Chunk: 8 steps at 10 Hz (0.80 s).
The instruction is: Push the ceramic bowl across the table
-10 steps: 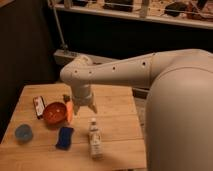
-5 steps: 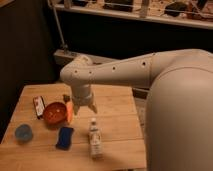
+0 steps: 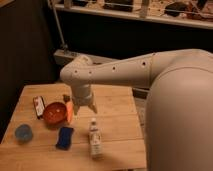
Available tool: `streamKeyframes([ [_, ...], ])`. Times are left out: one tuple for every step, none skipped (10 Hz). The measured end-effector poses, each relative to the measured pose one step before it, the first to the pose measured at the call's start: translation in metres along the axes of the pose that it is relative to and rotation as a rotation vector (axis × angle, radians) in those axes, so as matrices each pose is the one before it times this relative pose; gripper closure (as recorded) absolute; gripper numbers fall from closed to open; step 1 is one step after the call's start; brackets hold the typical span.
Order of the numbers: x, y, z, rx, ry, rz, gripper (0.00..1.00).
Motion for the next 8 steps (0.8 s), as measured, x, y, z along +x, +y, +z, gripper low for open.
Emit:
streamKeyframes([
  [-0.00001,0.00000,-0.00001,-0.00001,-0.00002,0.00004,0.35],
  [0.00000,0.00003,-0.00001,0.00000,-0.00004,-0.00010,0.35],
  [0.00003,-0.00001,0.00002,0.00001,0.00009,0.00003,0.35],
  [-0.00003,-0.00001,-0.00002,-0.00003,-0.00010,0.00004,0.35],
  [0.00002,0.00000,0.00002,0.00005,0.00008,-0.00002,0.35],
  [0.00000,0.00000,0.00002,-0.00008,0.00003,0.00002,0.35],
  [0.00010,0.00026,-0.00007,-0.00049,0.00001,-0.00029,0.35],
  [-0.00009,0.00209,0.00046,-0.00317,-0.00484,-0.01101,0.35],
])
